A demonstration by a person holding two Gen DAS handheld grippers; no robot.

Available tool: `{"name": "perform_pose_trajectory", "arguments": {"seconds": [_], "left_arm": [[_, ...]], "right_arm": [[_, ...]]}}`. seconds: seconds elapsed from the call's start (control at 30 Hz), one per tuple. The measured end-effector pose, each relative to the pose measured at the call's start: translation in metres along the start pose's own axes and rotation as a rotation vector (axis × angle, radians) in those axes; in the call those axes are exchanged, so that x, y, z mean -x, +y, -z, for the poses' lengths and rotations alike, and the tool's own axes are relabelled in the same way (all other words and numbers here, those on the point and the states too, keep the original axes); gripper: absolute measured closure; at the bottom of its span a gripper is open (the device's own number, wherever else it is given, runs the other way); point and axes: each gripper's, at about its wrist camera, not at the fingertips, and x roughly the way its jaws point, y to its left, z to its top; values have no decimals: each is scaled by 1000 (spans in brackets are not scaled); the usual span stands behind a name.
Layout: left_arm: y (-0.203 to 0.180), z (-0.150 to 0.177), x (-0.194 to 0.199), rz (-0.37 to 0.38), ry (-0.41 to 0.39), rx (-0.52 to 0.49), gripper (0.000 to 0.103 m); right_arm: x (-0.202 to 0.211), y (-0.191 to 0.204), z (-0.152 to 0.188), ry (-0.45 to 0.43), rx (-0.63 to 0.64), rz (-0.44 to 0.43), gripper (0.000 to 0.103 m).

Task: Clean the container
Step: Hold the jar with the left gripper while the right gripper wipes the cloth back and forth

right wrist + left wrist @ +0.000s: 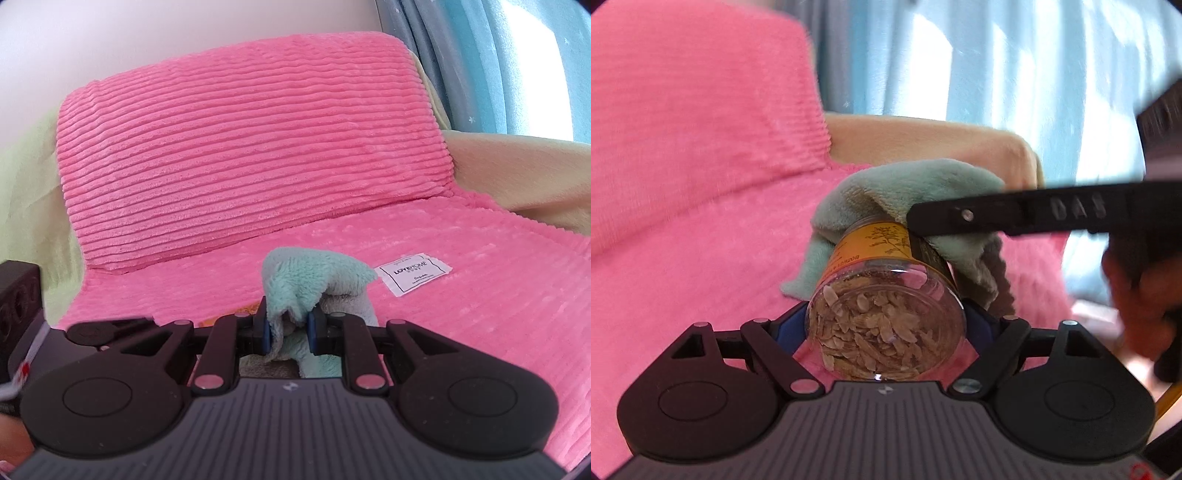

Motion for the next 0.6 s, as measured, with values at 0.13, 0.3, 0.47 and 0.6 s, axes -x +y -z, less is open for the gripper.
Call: {"name": "perform_pose_trajectory", "arguments": {"seconds": [0.13,0.3,0.47,0.6], "left_arm": [[-27,3,-1,-85,-1,-221,18],[-24,3,0,-73,-2,-196,18],[-21,4,1,-66,6,-170,18],[-22,4,1,-67,5,-173,18]], "right_arm": [[0,0,0,0,-2,-6,88],[0,0,0,0,-5,-13,87],[-1,-1,0,-1,-8,-16,87],[-2,-5,0,-6,-9,4,87]]}}
